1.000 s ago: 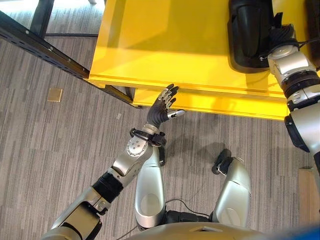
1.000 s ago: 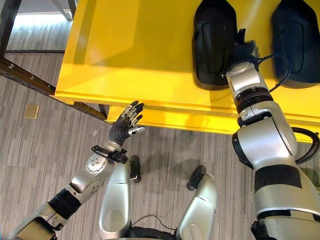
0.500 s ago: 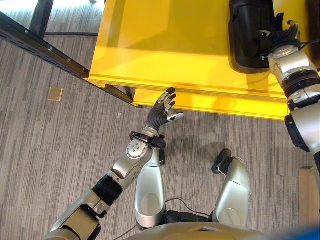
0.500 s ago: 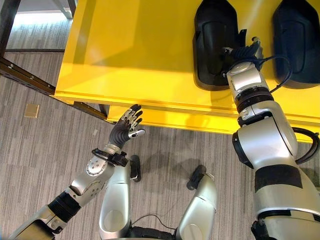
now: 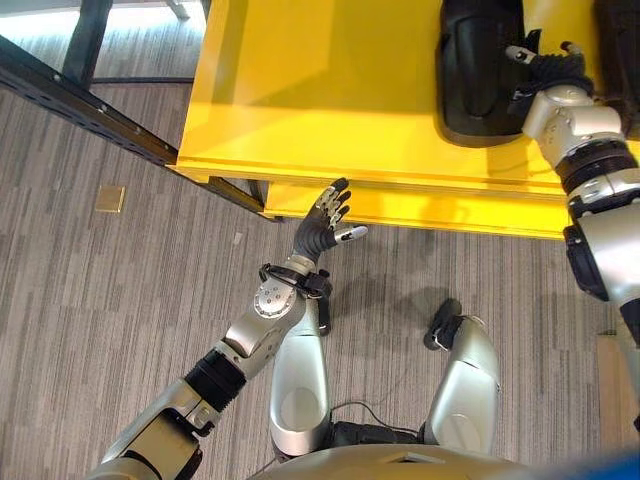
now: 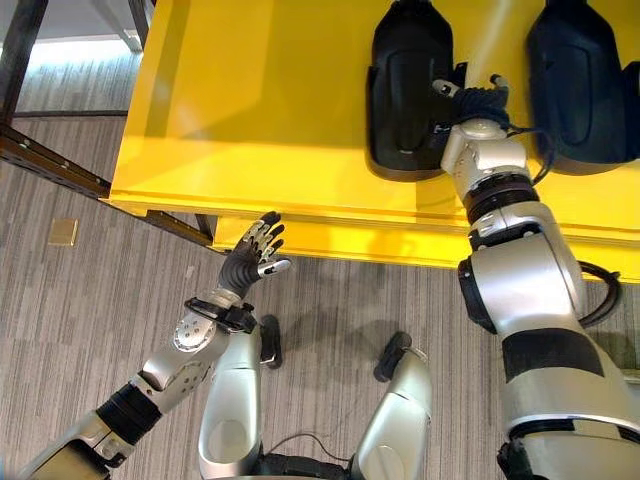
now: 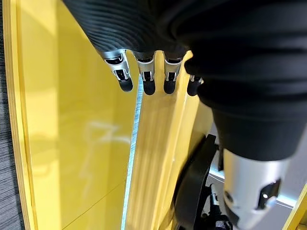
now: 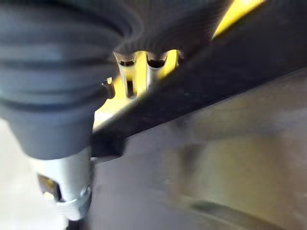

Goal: Move parts from the plastic box to the shelf.

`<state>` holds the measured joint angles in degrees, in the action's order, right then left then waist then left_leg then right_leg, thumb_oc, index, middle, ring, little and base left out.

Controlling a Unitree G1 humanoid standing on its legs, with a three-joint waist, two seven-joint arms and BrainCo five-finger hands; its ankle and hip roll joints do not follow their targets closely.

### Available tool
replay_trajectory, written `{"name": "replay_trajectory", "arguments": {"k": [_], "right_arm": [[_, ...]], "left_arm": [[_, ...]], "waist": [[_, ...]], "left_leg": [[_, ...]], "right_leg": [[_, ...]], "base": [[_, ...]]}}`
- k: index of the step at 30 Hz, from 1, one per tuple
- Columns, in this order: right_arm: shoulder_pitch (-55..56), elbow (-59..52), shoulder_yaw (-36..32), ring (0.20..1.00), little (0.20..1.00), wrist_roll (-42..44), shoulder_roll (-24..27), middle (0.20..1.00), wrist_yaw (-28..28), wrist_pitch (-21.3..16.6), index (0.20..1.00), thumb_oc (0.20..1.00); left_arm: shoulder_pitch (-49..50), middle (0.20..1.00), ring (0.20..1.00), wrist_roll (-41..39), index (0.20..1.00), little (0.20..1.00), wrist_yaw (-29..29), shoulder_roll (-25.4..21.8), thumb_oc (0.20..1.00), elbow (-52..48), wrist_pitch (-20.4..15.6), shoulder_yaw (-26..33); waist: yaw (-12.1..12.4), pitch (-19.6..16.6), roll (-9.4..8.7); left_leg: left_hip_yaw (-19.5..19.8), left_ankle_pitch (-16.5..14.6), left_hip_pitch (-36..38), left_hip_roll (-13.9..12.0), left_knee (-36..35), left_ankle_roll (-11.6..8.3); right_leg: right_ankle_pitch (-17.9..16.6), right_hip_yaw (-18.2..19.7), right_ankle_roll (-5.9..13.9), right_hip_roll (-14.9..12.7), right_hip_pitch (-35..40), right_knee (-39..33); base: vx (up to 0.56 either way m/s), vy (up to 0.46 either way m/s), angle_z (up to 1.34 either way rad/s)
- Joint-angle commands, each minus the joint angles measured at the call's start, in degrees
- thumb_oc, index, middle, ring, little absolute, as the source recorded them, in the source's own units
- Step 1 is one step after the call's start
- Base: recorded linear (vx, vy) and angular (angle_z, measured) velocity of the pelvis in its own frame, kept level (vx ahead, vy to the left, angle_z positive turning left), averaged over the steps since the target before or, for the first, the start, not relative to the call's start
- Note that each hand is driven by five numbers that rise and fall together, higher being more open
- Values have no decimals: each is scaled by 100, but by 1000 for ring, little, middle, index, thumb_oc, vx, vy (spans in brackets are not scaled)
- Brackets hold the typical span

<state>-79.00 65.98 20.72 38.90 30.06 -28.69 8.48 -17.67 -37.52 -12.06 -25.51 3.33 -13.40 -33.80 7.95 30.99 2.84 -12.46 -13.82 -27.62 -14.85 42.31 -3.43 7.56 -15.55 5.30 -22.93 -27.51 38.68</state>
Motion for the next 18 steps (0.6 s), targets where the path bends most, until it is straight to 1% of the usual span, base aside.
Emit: {"name": "replay_trajectory", "arguments": {"k": [1, 4, 7, 8, 9, 12, 13, 17, 18], "right_arm": [[-69, -601, -46, 1000, 1000, -505, 132, 1000, -531, -991, 1000, 1000], [1, -1049, -228, 1000, 1000, -852, 192, 1000, -689, -1391, 1000, 1000], [56, -1509, -349, 1000, 1000, -1201, 229, 1000, -839, -1613, 1000, 1000], [102, -1891, -416, 1000, 1000, -1542, 271, 1000, -998, -1524, 1000, 1000], [134, -2092, -440, 1000, 1000, -1709, 297, 1000, -1136, -1417, 1000, 1000], [225, -2393, -476, 1000, 1000, -2097, 378, 1000, -1553, -1188, 1000, 1000], [283, -2515, -504, 1000, 1000, -2301, 426, 1000, -1732, -1029, 1000, 1000], [340, -2483, -520, 1000, 1000, -2511, 532, 1000, -1859, -766, 1000, 1000], [373, -2402, -519, 1000, 1000, -2595, 584, 1000, -1845, -796, 1000, 1000]], "left_arm": [[64, 1000, 1000, 135, 1000, 1000, -58, -6, 1000, -727, -212, -126], [190, 1000, 1000, 204, 1000, 1000, -48, -64, 1000, -810, -155, -71], [309, 1000, 1000, 231, 1000, 1000, 49, -98, 1000, -848, -168, -24], [373, 1000, 1000, 248, 1000, 1000, 101, -113, 1000, -850, -189, -1], [401, 1000, 1000, 278, 1000, 1000, 147, -116, 1000, -855, -203, 13], [472, 1000, 1000, 339, 1000, 1000, 240, -108, 1000, -874, -248, 23], [494, 1000, 1000, 381, 1000, 1000, 249, -108, 1000, -886, -270, 21], [498, 1000, 1000, 428, 1000, 1000, 252, -108, 1000, -908, -311, 10], [493, 1000, 1000, 419, 1000, 1000, 204, -117, 1000, -895, -325, 1]], "waist": [[182, -119, 163], [164, -119, 164], [153, -119, 161], [130, -119, 148], [116, -119, 139], [82, -119, 122], [58, -119, 121], [28, -119, 128], [16, -119, 135]], "left_leg": [[-138, 249, 375, 309, -777, 207], [-151, 320, 576, 341, -974, 185], [-159, 369, 751, 375, -1126, 165], [-171, 405, 901, 400, -1254, 149], [-208, 444, 1012, 408, -1371, 140], [-266, 566, 1200, 369, -1567, 85], [-297, 599, 1265, 349, -1626, 71], [-329, 624, 1340, 323, -1658, 58], [-325, 622, 1365, 315, -1639, 51]], "right_leg": [[821, -160, -148, 343, 54, 1074], [786, -173, -118, 382, 233, 908], [769, -198, -97, 411, 401, 776], [750, -213, -82, 431, 547, 658], [736, -241, -77, 435, 653, 558], [615, -281, -30, 425, 835, 325], [574, -290, -17, 433, 903, 234], [558, -303, -27, 441, 1016, 155], [573, -300, -40, 440, 1059, 170]], "base": [[36, -15, -2], [38, -19, 0], [23, -17, 2], [46, -30, 2], [43, -26, -1], [19, -16, 2], [10, -20, 4], [12, -4, 1], [37, 4, -1]]}}
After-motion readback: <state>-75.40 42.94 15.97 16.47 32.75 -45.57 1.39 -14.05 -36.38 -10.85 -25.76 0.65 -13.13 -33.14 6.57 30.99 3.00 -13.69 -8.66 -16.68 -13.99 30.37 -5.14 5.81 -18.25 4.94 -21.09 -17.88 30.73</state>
